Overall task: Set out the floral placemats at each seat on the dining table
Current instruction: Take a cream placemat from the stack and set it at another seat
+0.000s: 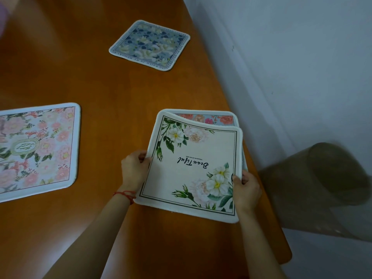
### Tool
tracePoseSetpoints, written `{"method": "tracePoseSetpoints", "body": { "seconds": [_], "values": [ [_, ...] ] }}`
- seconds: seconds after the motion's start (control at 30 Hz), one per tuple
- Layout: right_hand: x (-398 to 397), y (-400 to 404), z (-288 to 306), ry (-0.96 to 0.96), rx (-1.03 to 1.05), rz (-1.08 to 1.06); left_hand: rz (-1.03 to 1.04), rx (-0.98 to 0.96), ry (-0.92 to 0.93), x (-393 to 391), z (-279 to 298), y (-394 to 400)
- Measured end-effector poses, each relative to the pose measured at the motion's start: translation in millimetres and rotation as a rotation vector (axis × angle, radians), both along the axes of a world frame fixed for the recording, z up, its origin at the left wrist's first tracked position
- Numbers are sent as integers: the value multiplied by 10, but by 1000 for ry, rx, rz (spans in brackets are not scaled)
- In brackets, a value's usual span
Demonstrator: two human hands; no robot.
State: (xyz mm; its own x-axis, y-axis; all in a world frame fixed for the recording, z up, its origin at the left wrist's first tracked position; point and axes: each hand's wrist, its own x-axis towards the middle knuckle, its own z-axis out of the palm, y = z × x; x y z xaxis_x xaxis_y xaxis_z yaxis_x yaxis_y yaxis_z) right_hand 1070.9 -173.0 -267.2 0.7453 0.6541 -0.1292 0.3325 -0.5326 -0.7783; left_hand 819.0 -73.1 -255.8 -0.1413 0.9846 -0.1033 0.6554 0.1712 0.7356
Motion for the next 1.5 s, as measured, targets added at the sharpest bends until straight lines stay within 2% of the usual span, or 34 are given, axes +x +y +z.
{"method": "tracePoseSetpoints", "body": {
  "seconds": [0.5,0.87,1.07,1.5],
  "values": [
    [-219,-376,392,-33,98,18,-34,82,-74,-228,296,-459],
    [-301,-722,759,-70,208,139,0,156,-106,-368,614,-1021],
    [-225,-896,889,-90,272,234,94,175,-100,-369,787,-1396],
    [-242,-1229,1144,19,277,541,361,153,-91,-565,1097,-2462]
  ]
}}
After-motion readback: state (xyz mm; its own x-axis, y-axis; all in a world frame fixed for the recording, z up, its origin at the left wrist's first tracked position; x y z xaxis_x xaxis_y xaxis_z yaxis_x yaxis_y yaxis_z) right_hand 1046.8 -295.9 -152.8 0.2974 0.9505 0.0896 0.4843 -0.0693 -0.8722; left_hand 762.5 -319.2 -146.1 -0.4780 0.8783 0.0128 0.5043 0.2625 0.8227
